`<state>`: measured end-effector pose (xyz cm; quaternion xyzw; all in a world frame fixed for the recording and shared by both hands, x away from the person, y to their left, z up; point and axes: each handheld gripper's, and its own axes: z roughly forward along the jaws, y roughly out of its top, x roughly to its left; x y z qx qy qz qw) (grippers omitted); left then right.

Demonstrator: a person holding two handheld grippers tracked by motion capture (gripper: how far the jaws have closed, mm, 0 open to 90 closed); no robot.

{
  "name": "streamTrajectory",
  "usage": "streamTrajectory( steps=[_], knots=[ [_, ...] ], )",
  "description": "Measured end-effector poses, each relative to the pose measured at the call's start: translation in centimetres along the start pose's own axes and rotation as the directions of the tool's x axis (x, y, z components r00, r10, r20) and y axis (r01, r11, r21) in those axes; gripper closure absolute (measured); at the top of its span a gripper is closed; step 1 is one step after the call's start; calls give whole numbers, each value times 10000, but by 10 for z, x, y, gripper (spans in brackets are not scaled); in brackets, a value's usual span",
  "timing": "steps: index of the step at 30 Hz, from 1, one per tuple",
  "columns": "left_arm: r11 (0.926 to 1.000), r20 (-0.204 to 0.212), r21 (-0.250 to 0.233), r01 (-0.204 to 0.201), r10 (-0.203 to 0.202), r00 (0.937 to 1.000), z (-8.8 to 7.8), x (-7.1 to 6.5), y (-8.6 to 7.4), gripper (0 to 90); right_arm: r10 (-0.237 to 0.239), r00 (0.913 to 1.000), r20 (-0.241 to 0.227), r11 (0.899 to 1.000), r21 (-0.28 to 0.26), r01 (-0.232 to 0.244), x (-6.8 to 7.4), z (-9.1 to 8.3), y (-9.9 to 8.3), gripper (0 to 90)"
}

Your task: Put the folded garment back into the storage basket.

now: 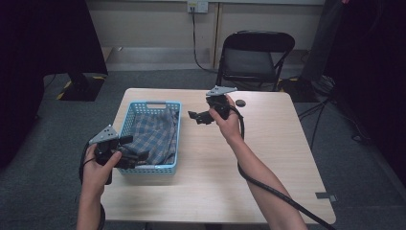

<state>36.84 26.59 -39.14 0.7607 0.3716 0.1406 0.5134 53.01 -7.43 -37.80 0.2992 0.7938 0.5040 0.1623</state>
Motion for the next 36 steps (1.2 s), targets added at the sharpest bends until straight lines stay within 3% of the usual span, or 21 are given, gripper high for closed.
streamTrajectory(
  steps=[19,36],
  knots=[
    [10000,269,-76,-28,30,9996,14,-15,8,35,82,9999,-111,9999,-74,-82,-8,-27,-12,7],
    [9993,645,-4,-376,375,9972,28,-30,13,32,30,9999,163,9999,-126,-28,-20,-57,-25,4]
  ],
)
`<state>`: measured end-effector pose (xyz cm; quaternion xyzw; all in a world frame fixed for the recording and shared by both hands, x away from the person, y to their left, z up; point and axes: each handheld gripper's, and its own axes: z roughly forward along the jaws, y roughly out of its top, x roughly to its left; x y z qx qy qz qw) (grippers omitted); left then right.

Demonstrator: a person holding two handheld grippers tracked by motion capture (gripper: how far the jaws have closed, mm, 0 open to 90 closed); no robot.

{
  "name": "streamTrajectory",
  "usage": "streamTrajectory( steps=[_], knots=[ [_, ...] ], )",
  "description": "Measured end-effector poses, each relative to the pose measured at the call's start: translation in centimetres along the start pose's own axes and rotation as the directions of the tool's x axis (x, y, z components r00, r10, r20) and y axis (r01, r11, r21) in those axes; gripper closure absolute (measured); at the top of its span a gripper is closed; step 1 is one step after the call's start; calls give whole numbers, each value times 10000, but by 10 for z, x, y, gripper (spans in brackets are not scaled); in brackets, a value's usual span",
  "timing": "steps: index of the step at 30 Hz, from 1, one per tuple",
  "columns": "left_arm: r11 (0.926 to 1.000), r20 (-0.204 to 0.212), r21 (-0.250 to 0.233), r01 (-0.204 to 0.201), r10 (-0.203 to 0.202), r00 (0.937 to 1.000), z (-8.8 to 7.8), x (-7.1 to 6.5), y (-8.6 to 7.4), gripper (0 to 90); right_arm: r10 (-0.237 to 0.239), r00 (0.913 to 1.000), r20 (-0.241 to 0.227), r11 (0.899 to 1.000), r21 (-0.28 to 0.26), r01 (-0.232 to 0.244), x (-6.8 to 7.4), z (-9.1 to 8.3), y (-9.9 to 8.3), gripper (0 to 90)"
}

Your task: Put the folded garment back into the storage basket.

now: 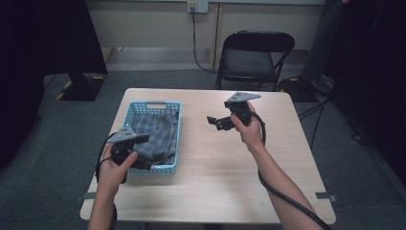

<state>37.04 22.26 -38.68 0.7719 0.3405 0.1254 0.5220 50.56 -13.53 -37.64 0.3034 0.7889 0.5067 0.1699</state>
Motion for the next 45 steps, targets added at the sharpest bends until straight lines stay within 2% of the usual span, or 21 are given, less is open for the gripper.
streamTrajectory(
  steps=[9,19,30,45],
  knots=[
    [9993,217,236,-279,274,9994,12,-9,3,32,-12,10000,44,10000,41,11,-5,-11,-9,4],
    [9987,402,204,-467,459,9981,21,-18,6,32,-33,10000,47,10000,80,33,-9,-22,-15,5],
    [9962,618,418,-765,738,9954,31,-26,7,32,34,9999,108,9999,149,-36,-15,-29,-25,5],
    [9913,994,714,-1102,1029,9897,47,-38,6,32,-112,9999,20,9998,192,112,-19,-38,-30,5]
  ],
)
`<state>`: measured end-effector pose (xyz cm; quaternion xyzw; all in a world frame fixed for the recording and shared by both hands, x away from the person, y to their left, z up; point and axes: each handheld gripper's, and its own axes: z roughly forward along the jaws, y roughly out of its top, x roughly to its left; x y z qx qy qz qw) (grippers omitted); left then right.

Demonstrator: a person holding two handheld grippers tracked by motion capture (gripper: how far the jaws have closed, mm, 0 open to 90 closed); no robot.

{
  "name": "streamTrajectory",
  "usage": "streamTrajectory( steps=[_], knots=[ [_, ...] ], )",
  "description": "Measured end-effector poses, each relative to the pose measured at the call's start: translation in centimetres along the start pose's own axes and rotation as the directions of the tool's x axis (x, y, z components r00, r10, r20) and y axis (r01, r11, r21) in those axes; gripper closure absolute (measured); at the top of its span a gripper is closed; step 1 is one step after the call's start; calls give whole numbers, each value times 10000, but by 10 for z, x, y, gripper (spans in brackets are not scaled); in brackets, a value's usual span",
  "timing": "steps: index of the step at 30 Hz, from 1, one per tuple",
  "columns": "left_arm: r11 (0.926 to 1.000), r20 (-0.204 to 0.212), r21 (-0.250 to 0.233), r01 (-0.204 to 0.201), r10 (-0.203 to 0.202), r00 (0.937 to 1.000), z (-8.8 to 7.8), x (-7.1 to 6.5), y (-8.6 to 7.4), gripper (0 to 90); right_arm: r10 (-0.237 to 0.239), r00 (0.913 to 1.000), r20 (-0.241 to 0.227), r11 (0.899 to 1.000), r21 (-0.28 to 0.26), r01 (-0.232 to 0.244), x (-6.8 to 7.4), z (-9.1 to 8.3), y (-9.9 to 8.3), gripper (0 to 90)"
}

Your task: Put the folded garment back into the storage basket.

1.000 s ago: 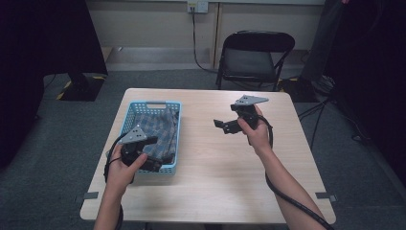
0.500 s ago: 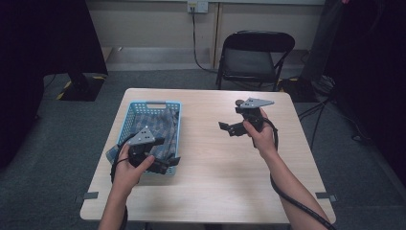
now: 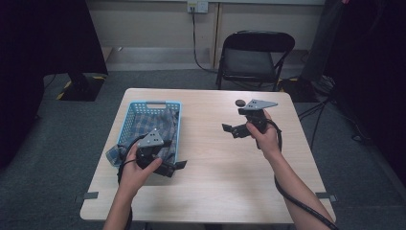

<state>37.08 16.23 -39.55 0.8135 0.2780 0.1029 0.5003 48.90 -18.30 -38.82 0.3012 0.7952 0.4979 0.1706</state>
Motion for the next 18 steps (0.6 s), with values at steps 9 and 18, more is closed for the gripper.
streamTrajectory(
  steps=[9,18],
  knots=[
    [9998,229,129,-121,118,9997,10,-6,1,32,37,10000,0,10000,-9,-37,-3,-5,-4,4],
    [9991,342,356,-237,224,9992,19,-10,0,32,81,9999,-95,10000,38,-81,-2,-6,-11,5]
  ],
)
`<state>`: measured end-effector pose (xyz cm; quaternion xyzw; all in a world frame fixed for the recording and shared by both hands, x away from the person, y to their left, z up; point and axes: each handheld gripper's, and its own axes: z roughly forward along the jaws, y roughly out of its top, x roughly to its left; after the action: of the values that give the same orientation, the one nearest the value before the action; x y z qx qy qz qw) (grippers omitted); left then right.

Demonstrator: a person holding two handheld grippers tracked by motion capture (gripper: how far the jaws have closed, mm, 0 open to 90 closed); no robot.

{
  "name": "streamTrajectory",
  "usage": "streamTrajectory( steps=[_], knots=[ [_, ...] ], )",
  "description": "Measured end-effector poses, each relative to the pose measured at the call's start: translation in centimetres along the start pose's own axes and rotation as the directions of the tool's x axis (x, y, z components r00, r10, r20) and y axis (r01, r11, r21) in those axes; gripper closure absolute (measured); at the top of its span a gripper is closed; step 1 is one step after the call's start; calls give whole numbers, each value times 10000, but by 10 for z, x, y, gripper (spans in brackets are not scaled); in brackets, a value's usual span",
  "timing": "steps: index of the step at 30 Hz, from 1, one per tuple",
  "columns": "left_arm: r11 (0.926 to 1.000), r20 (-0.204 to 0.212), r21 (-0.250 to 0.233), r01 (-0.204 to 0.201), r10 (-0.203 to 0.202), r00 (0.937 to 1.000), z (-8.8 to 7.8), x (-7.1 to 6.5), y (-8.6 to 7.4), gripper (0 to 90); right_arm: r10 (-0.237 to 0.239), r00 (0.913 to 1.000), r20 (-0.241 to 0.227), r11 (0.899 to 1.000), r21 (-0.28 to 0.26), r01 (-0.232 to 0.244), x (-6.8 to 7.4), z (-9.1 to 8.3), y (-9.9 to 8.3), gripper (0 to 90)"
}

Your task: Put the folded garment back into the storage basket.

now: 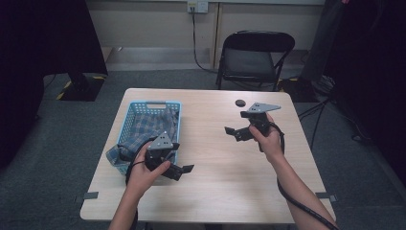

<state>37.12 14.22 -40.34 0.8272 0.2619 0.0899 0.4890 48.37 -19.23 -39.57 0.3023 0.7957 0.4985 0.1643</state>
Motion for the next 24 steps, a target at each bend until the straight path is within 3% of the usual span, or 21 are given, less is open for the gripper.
streamTrajectory(
  steps=[9,24],
  knots=[
    [9995,142,297,-146,142,9998,13,-5,-1,33,16,10000,54,10000,-10,-16,-1,-6,-8,4],
    [9996,315,116,-243,239,9992,24,-11,-2,35,206,9997,155,9998,-46,-205,-6,-22,-21,4]
  ],
)
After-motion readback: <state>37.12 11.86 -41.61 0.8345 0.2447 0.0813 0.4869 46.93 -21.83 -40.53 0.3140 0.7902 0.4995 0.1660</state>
